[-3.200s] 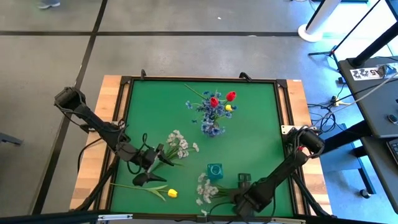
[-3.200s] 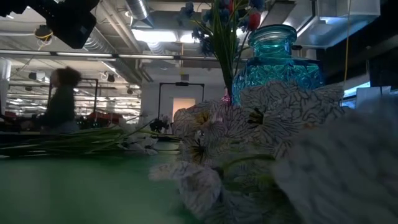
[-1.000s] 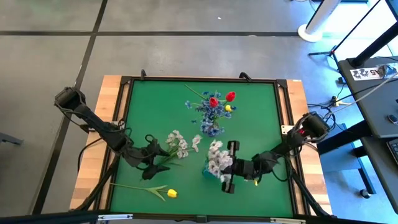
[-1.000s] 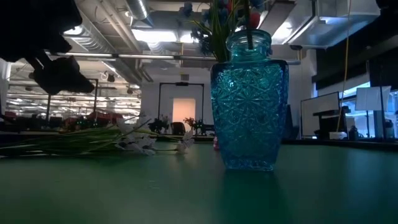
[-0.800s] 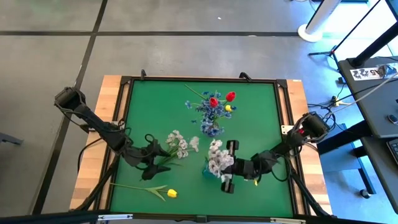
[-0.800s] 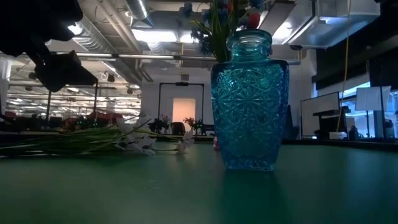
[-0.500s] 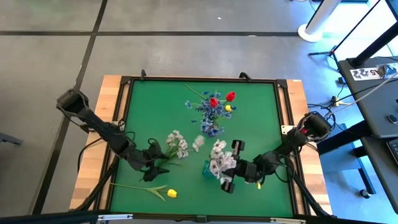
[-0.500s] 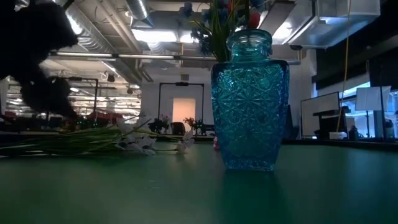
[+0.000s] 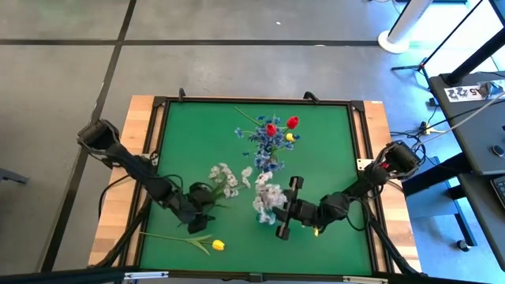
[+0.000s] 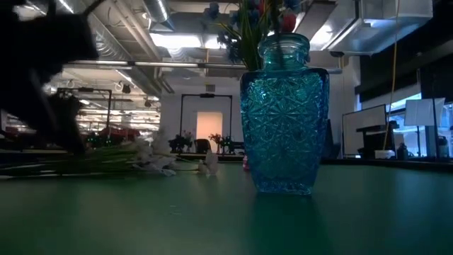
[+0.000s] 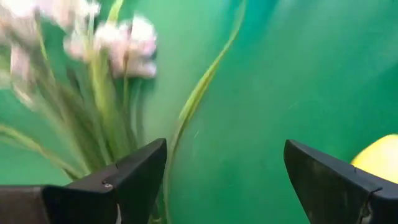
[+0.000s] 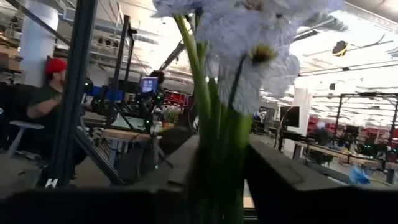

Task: Sort flowers into vase by color
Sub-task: Put the bottom white flowers into the blue vase

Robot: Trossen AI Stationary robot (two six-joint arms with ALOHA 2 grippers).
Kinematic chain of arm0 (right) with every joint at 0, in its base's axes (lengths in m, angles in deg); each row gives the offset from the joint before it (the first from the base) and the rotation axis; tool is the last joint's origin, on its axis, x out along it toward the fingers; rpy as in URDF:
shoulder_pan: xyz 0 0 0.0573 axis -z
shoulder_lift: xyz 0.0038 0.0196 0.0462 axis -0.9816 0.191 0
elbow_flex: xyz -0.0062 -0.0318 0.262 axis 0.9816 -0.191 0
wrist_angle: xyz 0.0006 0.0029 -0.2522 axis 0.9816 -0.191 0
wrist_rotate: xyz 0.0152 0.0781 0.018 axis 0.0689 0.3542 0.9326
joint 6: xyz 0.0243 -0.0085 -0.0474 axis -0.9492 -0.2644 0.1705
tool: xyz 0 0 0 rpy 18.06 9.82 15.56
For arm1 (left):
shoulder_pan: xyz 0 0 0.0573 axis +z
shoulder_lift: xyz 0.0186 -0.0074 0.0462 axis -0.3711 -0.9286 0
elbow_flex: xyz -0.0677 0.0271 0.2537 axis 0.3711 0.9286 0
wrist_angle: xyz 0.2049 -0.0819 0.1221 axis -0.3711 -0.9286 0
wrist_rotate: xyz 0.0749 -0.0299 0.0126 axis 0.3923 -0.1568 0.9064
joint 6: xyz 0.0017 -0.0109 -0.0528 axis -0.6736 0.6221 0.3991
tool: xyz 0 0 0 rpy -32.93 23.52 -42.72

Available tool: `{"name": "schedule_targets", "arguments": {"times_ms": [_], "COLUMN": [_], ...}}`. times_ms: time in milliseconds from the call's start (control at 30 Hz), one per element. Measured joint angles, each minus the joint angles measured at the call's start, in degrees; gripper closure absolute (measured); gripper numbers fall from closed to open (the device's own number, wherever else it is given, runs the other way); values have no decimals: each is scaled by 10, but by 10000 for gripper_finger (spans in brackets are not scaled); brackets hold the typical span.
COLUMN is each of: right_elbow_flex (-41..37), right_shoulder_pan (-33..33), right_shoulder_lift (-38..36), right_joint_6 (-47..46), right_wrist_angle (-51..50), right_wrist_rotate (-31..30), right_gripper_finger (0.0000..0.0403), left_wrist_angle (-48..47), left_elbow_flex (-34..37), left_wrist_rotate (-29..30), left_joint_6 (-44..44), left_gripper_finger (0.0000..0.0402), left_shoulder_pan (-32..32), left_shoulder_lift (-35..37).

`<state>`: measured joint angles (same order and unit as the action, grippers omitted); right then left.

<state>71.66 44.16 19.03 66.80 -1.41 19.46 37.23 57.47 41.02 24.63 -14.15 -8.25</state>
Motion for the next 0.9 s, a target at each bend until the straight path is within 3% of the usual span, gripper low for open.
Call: {"name": "schedule_targets", "arguments": {"times_ms": [167, 300, 467, 700, 900], "right_elbow_flex": [0, 0, 0, 1, 1], "right_shoulder_pan": [0, -1, -1, -35, -70], "right_shoulder_lift": [-3, -3, -3, -32, -68], "right_joint_6": [4, 3, 0, 3, -26], "right_wrist_angle": [-1, -14, -32, -89, -194], "right_wrist_rotate": [-35, -42, -63, -139, -224], "right_gripper_finger": [221, 174, 135, 104, 98], "left_wrist_angle": [-188, -246, -231, -152, -137], "left_elbow_flex": [-84, -77, -29, 14, 25], "left_wrist_rotate": [31, 42, 38, 55, 68], "left_joint_6": [-10, 50, 106, 109, 123], "left_gripper_finger": [85, 85, 85, 88, 131], "left_shoulder_pan": [1, 4, 8, 8, 10], "left_shoulder_lift": [0, 0, -1, -1, -3]}}
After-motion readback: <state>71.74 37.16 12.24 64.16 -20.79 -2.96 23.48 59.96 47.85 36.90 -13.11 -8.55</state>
